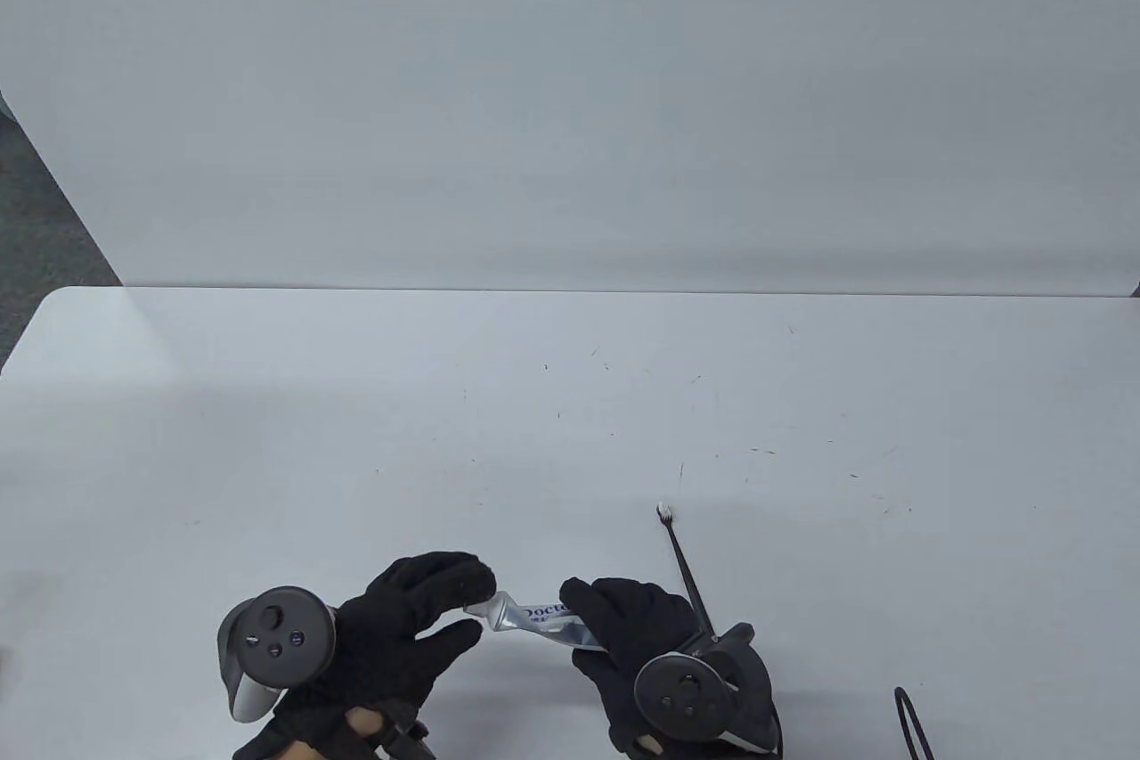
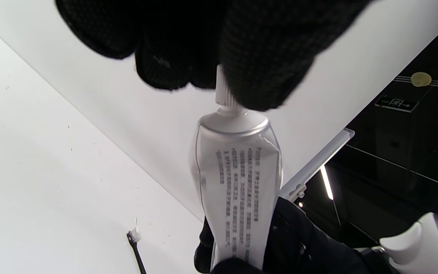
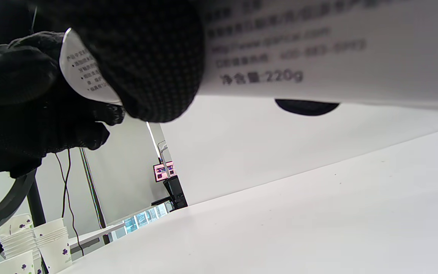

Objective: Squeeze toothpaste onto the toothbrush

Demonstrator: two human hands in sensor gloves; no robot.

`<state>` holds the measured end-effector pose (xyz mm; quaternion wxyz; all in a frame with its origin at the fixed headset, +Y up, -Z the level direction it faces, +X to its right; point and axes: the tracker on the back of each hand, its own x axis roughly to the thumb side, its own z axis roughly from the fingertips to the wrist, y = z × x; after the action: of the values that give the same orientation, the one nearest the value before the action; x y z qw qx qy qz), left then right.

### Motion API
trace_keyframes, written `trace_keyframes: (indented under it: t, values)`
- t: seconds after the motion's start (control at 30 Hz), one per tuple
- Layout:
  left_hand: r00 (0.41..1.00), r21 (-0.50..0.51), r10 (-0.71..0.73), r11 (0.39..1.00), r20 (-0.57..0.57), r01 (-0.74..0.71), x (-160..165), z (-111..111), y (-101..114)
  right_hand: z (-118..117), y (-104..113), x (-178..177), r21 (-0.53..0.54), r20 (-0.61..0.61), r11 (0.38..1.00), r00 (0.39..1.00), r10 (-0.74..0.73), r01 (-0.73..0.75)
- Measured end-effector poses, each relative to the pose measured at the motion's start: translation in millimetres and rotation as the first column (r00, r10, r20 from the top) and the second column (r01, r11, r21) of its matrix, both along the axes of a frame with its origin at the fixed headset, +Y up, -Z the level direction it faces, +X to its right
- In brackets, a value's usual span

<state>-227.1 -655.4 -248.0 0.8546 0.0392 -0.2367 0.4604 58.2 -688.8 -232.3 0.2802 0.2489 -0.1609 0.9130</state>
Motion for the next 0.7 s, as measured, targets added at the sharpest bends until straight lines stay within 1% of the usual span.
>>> trace_keyframes:
  t: [0.07,0.1,0.17,0.23,0.27,0.47,0.53,0.57,0.6,0.63,0.7]
  values:
    - [0.995,-0.028,0.027,0.999,-0.098,-0.030,-5,-1,-3,0,0,0,0.000,0.001,1.000,1.000,-0.004,0.004]
    - [0.988,-0.041,0.017,0.999,-0.155,-0.024,-7,-1,-5,0,0,0,0.002,0.003,1.000,1.000,0.003,-0.003]
    - [0.983,-0.038,-0.022,0.999,-0.180,0.015,-6,-2,-8,0,0,-1,0.008,0.003,1.000,1.000,0.012,-0.012]
    - [0.983,-0.054,-0.037,0.998,-0.179,0.028,-2,-2,-10,1,0,-2,0.013,0.001,1.000,1.000,0.017,-0.017]
    - [0.983,-0.046,-0.046,0.998,-0.180,0.038,0,-2,-9,1,0,-3,0.017,0.003,1.000,1.000,0.021,-0.021]
    - [0.998,-0.032,-0.043,0.999,-0.050,0.042,4,-3,-5,1,0,-2,0.026,0.011,0.999,0.999,0.041,-0.041]
    - [0.997,-0.034,-0.071,0.997,-0.038,0.069,3,-4,-5,1,-1,-1,0.019,0.013,0.999,0.999,0.047,-0.047]
    - [0.995,-0.065,-0.083,0.995,-0.048,0.080,2,-4,-7,0,-1,-1,0.014,0.011,0.999,0.999,0.044,-0.044]
    - [0.995,-0.075,-0.080,0.994,-0.053,0.076,2,-4,-9,0,-1,-1,0.009,0.010,0.999,0.999,0.039,-0.039]
    - [0.992,-0.102,-0.074,0.993,-0.105,0.063,-1,-4,-11,0,-1,-2,0.009,0.010,0.999,0.999,0.040,-0.040]
    - [0.983,-0.121,-0.040,0.993,-0.176,0.019,-3,-4,-14,1,-1,-3,0.018,0.010,0.999,0.999,0.046,-0.046]
